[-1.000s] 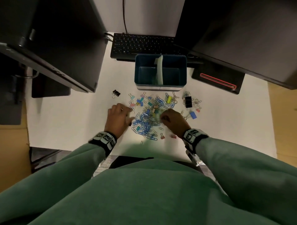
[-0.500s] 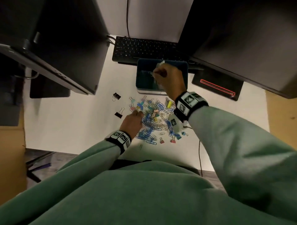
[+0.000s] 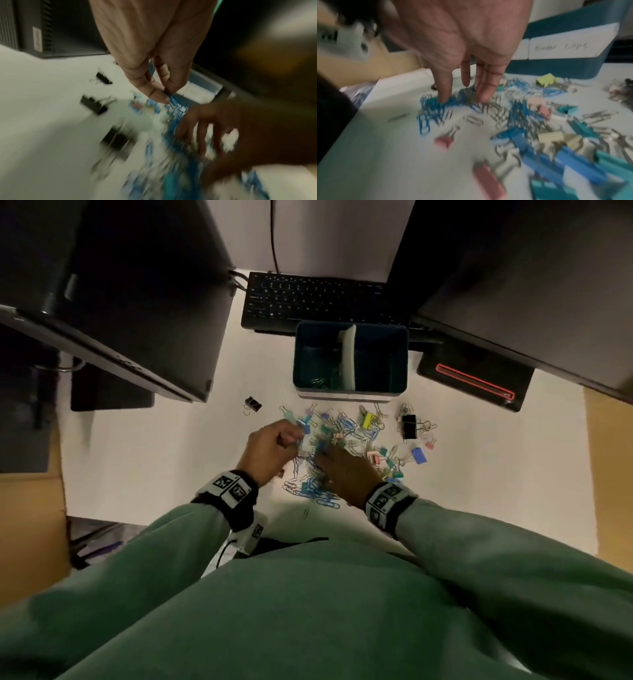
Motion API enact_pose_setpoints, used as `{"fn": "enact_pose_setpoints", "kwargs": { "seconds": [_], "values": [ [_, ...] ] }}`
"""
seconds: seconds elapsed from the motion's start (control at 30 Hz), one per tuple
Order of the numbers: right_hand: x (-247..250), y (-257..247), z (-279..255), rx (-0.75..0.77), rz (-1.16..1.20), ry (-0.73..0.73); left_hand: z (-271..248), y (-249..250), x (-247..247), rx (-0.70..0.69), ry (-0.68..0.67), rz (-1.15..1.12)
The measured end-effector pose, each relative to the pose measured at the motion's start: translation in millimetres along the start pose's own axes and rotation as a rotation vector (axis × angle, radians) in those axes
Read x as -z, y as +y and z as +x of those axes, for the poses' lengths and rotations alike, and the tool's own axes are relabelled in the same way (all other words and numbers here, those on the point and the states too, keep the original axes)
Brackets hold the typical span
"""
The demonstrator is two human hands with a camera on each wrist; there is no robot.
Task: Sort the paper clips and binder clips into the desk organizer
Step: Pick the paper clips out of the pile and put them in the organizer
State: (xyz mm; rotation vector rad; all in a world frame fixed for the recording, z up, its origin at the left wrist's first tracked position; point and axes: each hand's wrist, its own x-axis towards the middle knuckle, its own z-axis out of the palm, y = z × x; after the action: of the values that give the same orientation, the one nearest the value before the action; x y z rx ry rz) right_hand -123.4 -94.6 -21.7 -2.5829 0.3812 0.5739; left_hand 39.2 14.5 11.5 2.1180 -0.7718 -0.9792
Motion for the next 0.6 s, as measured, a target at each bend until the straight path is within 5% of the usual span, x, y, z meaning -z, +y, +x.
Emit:
{"fn": "enact_pose_setpoints", "kwargs": {
  "seconds": [0.2, 0.4, 0.6],
  "values": [
    [-3.1, 8.3, -2.6, 0.028, 0.021, 0.062, 53.9, 77.2, 34.7, -0.100, 0.054, -0.255],
    [5.5, 25.9, -12.8, -0.046, 0.273, 0.145, 105.4, 95.4, 23.6, -0.133, 0.115, 0.030],
    [48.2, 33.7, -37.7, -0.174, 0.734, 0.244, 68.0, 70.8, 28.0, -0.249, 0.203, 0.161]
  ]
}}
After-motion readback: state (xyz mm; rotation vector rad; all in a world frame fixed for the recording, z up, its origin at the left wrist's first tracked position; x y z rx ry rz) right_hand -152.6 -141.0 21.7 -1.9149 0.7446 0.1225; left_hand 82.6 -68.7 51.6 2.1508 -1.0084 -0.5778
